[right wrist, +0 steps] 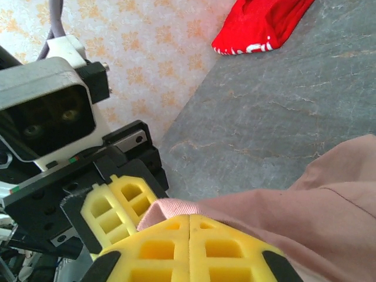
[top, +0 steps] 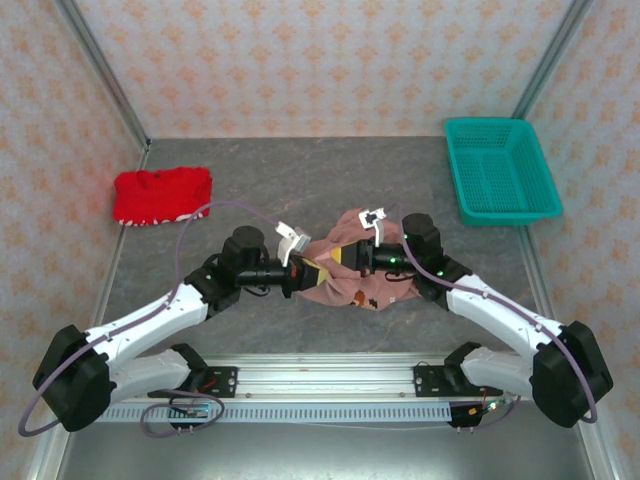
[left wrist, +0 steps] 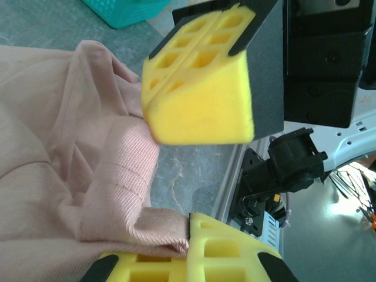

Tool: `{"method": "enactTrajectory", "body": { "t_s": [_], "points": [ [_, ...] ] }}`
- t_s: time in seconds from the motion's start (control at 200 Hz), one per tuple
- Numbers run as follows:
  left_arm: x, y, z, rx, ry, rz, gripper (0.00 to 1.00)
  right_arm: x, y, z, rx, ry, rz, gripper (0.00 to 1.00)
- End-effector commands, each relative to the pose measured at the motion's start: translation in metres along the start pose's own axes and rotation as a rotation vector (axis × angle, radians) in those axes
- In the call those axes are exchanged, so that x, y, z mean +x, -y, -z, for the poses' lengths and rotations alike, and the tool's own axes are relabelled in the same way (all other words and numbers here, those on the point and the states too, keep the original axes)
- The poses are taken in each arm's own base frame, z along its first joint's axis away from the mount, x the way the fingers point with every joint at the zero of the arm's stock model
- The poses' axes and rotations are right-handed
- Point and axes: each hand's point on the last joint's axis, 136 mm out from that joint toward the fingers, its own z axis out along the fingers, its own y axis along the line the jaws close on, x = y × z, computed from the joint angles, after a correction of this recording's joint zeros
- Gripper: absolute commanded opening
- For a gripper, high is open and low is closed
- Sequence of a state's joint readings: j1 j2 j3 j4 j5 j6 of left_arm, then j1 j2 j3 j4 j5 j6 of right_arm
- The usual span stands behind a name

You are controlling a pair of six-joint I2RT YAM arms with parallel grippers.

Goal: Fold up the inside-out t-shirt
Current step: Adjust the T-shirt at the center of the table.

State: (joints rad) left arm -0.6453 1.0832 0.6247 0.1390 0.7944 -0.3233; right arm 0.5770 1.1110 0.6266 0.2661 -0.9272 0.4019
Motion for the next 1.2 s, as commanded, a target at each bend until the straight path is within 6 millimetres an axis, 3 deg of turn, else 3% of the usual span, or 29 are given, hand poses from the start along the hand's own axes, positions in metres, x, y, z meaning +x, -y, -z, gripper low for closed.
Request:
{"method": "enactTrajectory", "body": {
  "t_s": [0.0, 0.07, 0.175, 0.37, 0.43, 0.54, 0.726, 0.906, 0.951, 1.021, 1.146, 1.191],
  "points": [
    [-0.002, -0.015, 0.006, -0.091, 0.037, -0.002, 0.00, -0.021, -0.011, 0.003, 0.003, 0.060, 0.028, 0.00],
    [0.003, -0.028, 0.009, -0.161, 0.031, 0.001, 0.01, -0.033, -0.017, 0.004, -0.009, 0.099, 0.019, 0.00],
    [0.009, -0.049, 0.016, -0.282, 0.033, 0.005, 0.10, -0.046, -0.028, 0.004, -0.046, 0.140, 0.005, 0.00],
    [0.021, -0.076, 0.029, -0.445, 0.019, 0.026, 0.40, -0.053, -0.030, -0.009, -0.044, 0.128, -0.014, 0.00],
    [0.021, -0.075, 0.030, -0.445, 0.008, 0.026, 0.44, -0.054, -0.031, -0.013, -0.039, 0.122, -0.020, 0.00],
    [0.017, -0.066, 0.031, -0.422, 0.011, 0.021, 0.50, -0.050, -0.016, -0.027, 0.004, 0.094, -0.067, 0.00],
    [-0.004, -0.049, 0.035, -0.398, 0.086, -0.012, 0.61, -0.051, -0.012, -0.035, 0.019, 0.080, -0.098, 0.00],
    [-0.020, -0.060, 0.014, -0.416, 0.084, -0.015, 0.66, -0.052, -0.012, -0.036, 0.024, 0.077, -0.126, 0.00],
    [-0.024, -0.061, 0.005, -0.409, 0.073, -0.018, 0.65, -0.052, -0.011, -0.036, 0.024, 0.077, -0.139, 0.00],
    [-0.028, -0.063, -0.009, -0.388, 0.049, -0.022, 0.54, -0.053, -0.008, -0.036, 0.040, 0.087, -0.158, 0.00],
    [-0.029, -0.069, -0.013, -0.390, 0.062, -0.004, 0.09, -0.056, 0.006, -0.032, 0.110, 0.099, -0.201, 0.00],
    [-0.028, -0.073, -0.009, -0.389, 0.076, 0.013, 0.00, -0.056, 0.015, -0.025, 0.157, 0.096, -0.208, 0.13]
  ]
}}
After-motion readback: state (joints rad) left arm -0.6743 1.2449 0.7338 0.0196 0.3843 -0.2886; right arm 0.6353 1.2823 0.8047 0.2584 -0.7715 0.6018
